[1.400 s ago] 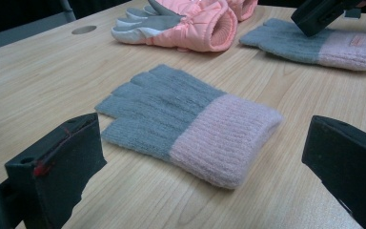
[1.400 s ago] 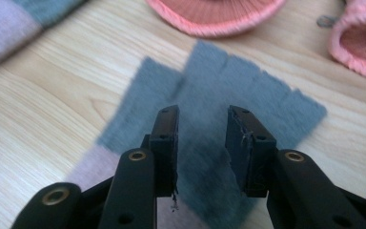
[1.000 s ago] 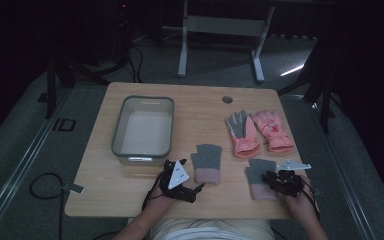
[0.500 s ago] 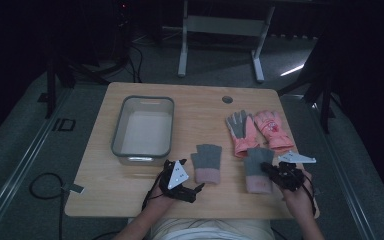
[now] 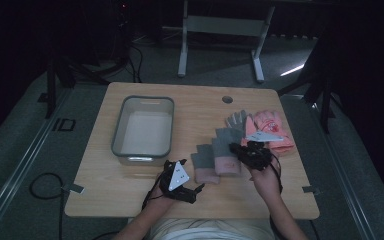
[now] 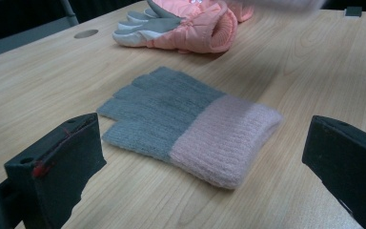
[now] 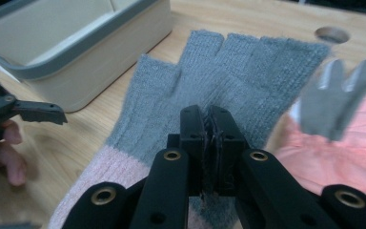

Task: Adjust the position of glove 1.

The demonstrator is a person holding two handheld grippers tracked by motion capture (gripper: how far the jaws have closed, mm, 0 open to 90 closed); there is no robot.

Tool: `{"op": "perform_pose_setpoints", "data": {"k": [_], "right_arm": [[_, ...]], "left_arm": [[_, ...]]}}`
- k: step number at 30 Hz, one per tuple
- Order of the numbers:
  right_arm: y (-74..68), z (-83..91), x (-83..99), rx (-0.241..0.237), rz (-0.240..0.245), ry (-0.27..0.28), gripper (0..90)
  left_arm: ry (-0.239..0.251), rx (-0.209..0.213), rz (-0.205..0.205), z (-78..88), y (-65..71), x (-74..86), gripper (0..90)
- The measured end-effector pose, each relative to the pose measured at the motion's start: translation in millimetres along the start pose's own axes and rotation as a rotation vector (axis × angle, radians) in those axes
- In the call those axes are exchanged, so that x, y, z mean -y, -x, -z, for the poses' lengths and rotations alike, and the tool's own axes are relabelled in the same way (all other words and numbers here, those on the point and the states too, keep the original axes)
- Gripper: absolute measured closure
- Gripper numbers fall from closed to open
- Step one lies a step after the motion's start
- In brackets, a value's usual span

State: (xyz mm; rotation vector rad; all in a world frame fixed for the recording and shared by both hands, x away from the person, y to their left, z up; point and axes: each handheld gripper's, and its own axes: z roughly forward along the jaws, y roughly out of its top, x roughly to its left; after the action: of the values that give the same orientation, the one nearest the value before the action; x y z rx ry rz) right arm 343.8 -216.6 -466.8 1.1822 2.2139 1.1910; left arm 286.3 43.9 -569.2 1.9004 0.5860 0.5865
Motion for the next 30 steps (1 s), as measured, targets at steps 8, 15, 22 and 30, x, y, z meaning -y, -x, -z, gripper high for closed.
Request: {"op": "perform_pose_setpoints", "data": {"k": [8,15,22,30], "right_arm": [[-16.1,-38.3,8.2,-0.045,-0.025,-0.068,85.3],[-22.9,-57.9,11.3,-0.054,-0.049,-0.097,85.3],[-27.2,-72.4,23.2,-0.057,-0.060,-0.145,85.2],[-21.7,-82.2,30.2,-0.060,-0.069,-0.184,83.0]], "left_arm": [[0.002,0.007,0.004,0.2,-0.3,0.1,0.0],[0.006,0.013,0.009,0.4,-0.9,0.3,0.0],[0.006,0.017,0.010,0.4,-1.4,0.3,0.0],[-0.007,0.018,0.015,-0.3,-2.1,0.0,0.0]]}}
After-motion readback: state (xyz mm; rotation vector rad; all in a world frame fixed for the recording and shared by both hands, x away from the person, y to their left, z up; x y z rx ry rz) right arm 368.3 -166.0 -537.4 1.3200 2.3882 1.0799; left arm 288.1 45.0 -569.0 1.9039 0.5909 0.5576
